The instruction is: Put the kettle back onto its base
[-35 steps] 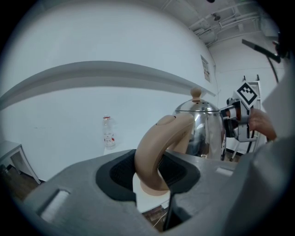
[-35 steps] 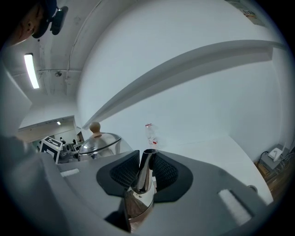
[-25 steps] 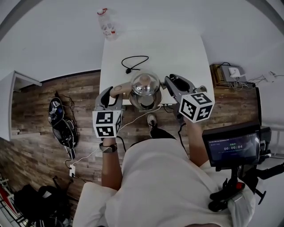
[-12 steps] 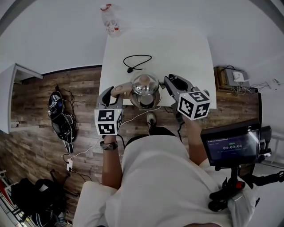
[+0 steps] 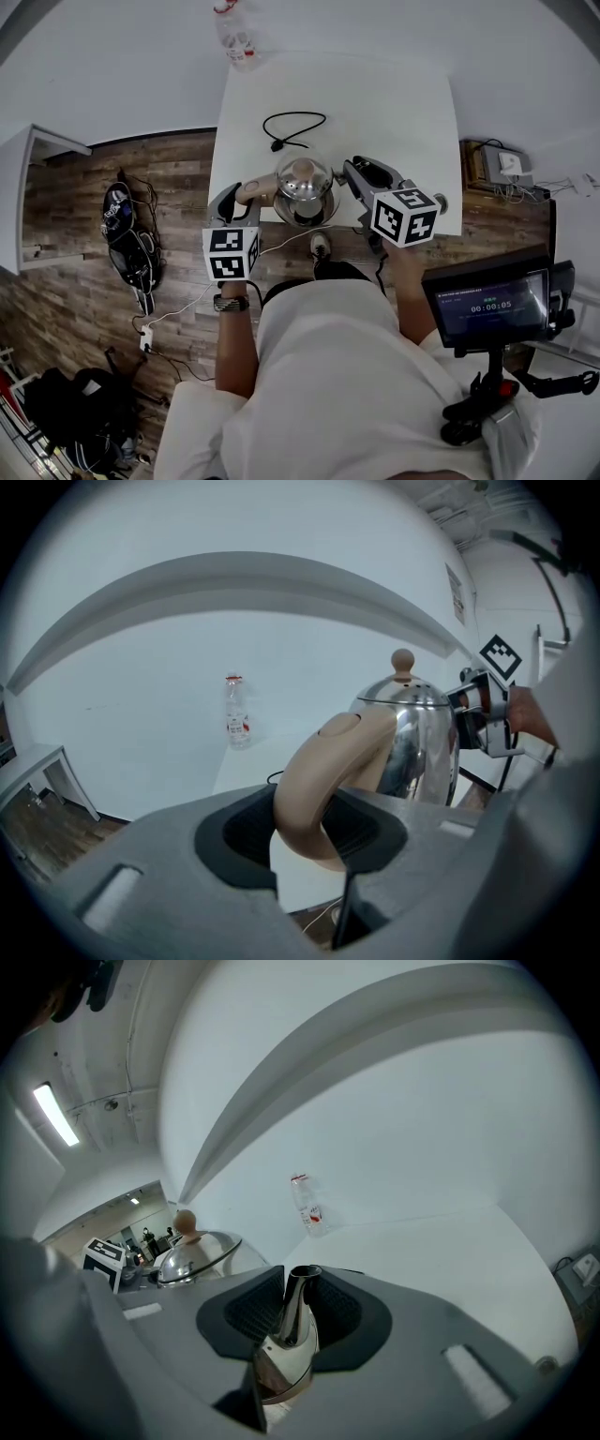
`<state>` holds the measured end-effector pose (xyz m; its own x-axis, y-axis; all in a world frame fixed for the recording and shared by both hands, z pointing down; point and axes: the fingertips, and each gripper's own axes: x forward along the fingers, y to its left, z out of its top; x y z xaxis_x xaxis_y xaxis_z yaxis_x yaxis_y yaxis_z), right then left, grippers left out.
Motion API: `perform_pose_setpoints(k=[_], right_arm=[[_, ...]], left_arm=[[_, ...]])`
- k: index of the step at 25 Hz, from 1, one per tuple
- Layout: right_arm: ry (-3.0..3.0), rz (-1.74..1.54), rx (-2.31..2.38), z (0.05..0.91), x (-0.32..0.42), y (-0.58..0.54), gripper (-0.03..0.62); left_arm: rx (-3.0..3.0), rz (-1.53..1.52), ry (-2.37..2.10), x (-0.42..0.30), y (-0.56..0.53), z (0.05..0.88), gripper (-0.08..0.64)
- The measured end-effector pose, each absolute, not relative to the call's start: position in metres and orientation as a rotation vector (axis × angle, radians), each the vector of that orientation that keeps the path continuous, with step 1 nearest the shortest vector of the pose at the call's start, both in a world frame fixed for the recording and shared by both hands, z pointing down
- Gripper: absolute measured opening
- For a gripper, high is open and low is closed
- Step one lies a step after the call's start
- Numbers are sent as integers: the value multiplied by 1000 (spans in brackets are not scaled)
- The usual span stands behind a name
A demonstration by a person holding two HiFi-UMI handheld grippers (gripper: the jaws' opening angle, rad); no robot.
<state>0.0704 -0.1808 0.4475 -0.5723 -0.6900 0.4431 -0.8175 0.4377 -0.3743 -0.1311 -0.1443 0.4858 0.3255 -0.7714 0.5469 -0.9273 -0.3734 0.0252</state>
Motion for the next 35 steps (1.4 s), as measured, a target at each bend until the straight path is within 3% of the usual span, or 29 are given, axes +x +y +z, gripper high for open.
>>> perform_pose_setpoints(k=[8,15,35], right_arm=[[-2443,855,1270,461,66,-176,84],[-2399,931,1209,517,56,-242,83],[-2337,959,1195,532,59,-231,78]], left_arm=[[2239,677,-1519,-134,-135,498,150],[2166,734,-1507,-144,-193,550,150],[2141,790,-1466,-141,-182,567,150]])
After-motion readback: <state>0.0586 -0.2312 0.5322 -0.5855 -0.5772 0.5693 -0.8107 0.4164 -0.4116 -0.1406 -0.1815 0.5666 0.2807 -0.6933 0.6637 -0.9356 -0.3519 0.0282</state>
